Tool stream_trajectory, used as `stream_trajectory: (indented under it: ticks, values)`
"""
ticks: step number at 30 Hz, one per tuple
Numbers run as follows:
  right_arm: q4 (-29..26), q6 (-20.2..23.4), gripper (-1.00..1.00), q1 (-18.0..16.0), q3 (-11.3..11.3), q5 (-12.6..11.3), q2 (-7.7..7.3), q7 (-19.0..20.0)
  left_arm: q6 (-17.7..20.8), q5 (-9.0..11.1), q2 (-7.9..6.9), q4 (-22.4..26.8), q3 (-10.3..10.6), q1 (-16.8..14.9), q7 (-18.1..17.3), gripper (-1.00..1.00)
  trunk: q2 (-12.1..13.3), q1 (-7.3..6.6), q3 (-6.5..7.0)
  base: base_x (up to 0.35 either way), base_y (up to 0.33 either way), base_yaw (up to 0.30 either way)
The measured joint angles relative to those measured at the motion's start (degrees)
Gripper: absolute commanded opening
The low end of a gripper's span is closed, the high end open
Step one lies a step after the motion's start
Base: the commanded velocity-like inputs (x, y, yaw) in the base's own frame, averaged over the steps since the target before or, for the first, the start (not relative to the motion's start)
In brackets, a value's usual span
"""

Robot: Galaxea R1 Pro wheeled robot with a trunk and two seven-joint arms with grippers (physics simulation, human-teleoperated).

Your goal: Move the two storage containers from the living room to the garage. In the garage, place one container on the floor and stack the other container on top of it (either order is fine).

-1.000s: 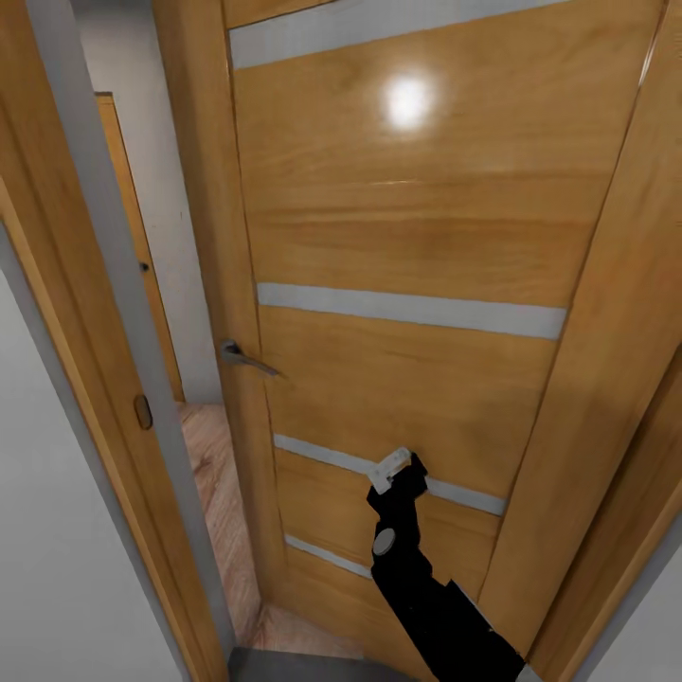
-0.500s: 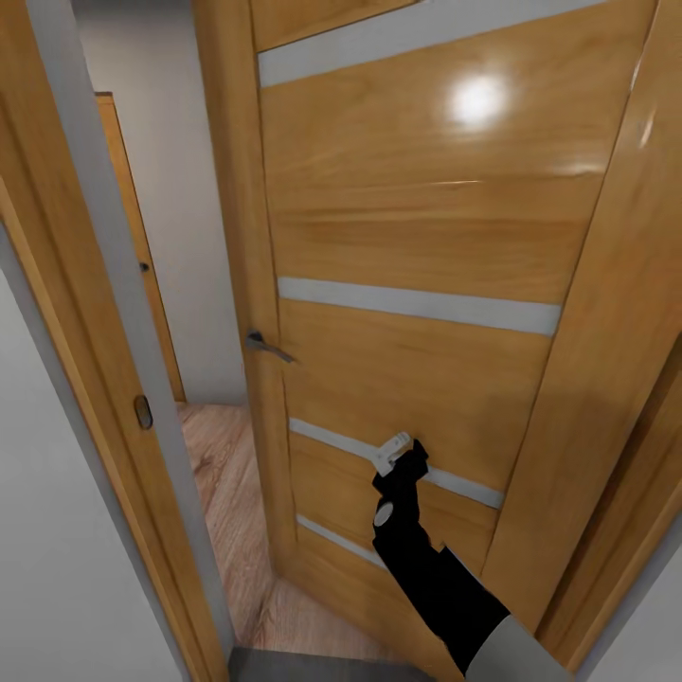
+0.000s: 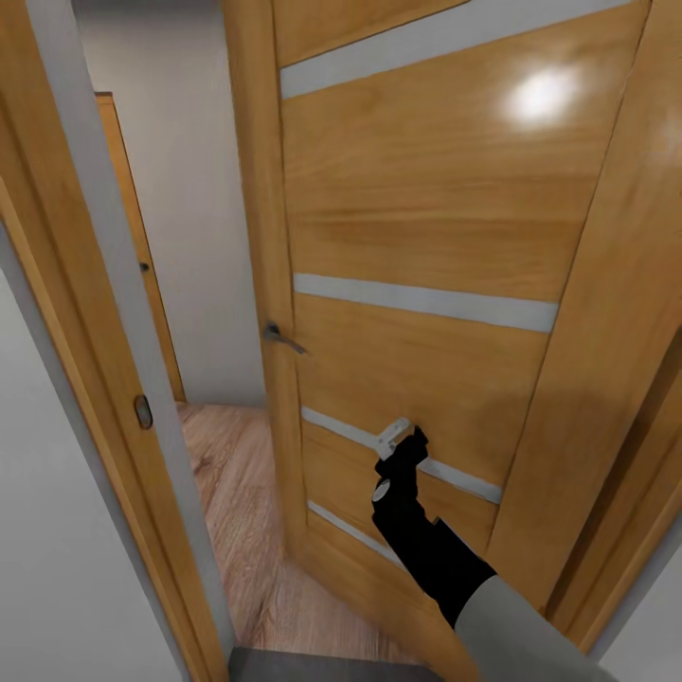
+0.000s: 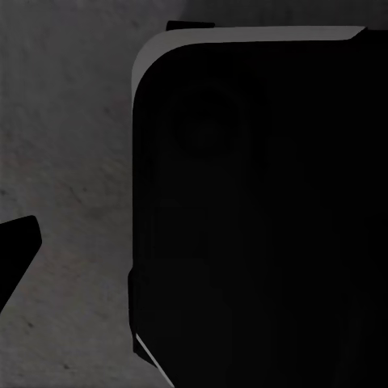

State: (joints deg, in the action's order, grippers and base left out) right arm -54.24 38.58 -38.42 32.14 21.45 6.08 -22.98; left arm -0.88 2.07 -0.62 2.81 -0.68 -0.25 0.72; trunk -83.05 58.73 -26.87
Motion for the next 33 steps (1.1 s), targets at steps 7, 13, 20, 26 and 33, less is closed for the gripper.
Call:
stream_trajectory:
  ticks: [7,13,20,26,33]
  values:
    - [5.07,0.4,1.0,-3.86,-0.05,-6.83,-0.03,-0.52,0.0,0.0,0.0,0.0,0.01,0.0,0.0,1.0,0.0,0.0,0.0,0.0,0.0,0.0]
    - [10.49,0.5,1.0,-7.8,-0.07,-8.7,0.12,-2.62,0.0,0.0,0.0,0.0,0.02,-0.01,0.0,1.0,0.01,0.0,-0.01,0.0,0.0,0.0]
    - [13.73,0.33,1.0,-10.64,-0.12,-12.61,0.45,-3.57,0.0,0.0,0.0,0.0,0.02,-0.01,0.0,1.0,0.0,0.0,-0.01,0.0,0.0,0.0]
    - [12.6,0.81,1.0,-10.99,-0.16,-11.44,0.24,-5.05,0.0,0.0,0.0,0.01,0.0,0.01,0.0,1.0,0.01,0.0,0.0,0.0,0.0,0.0]
    - [6.74,1.33,1.0,-11.01,-0.21,-11.41,1.47,-5.53,0.0,0.0,0.0,0.01,-0.01,0.01,0.0,1.0,0.01,0.0,0.0,0.0,0.0,0.0]
